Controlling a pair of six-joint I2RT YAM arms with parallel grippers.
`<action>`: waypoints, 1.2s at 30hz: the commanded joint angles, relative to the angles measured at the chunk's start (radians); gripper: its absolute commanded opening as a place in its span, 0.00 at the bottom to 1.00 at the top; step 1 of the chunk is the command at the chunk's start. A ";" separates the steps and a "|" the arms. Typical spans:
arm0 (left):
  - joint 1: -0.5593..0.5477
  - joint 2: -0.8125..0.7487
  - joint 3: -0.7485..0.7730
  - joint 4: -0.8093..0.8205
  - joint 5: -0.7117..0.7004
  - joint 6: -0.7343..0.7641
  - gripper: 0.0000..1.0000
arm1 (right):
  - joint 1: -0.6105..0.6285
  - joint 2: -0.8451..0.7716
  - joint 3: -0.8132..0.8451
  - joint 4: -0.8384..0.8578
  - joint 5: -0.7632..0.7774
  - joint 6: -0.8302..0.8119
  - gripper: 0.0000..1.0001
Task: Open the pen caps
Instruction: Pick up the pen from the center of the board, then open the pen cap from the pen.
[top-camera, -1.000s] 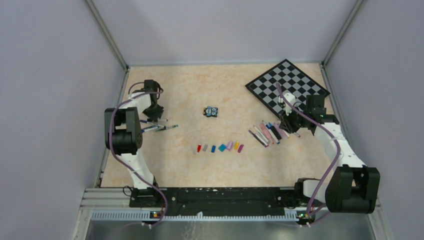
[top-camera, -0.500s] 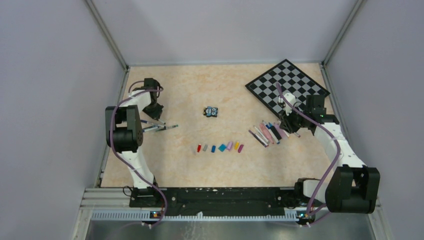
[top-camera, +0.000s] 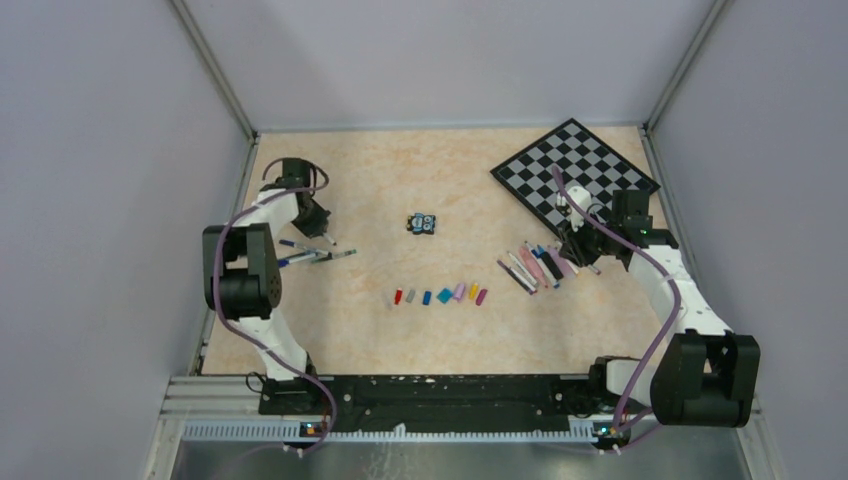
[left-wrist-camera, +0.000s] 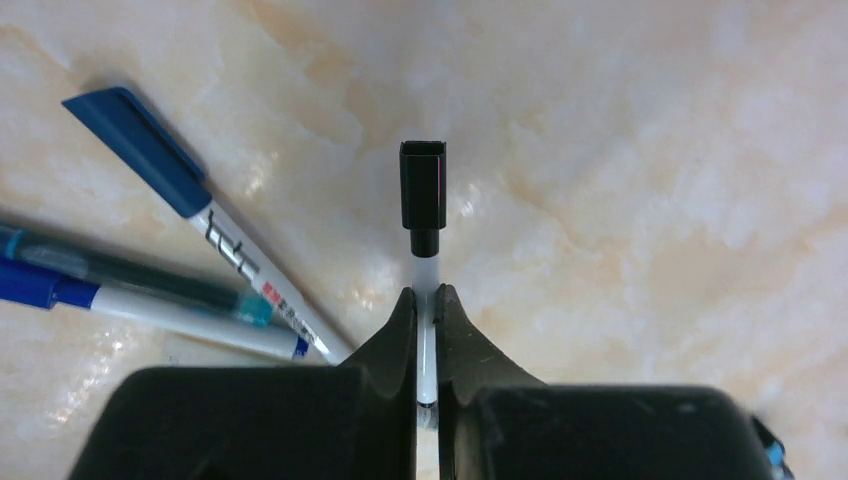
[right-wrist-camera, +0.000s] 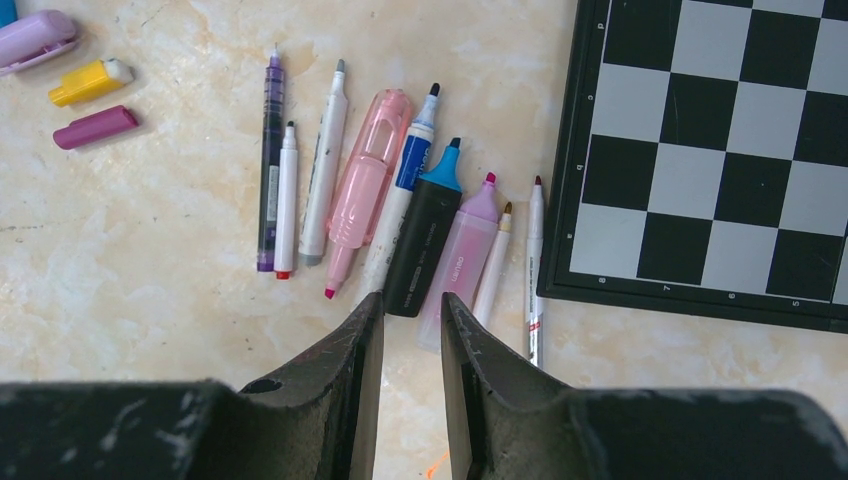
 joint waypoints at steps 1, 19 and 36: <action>0.002 -0.192 -0.082 0.135 0.121 0.107 0.00 | -0.008 -0.040 0.014 0.017 -0.037 -0.023 0.27; -0.380 -0.799 -0.873 1.408 0.749 -0.014 0.00 | -0.008 -0.224 -0.158 0.231 -0.746 0.173 0.46; -0.947 -0.482 -0.812 1.850 0.212 0.082 0.00 | 0.177 -0.114 -0.286 0.825 -0.812 0.908 0.57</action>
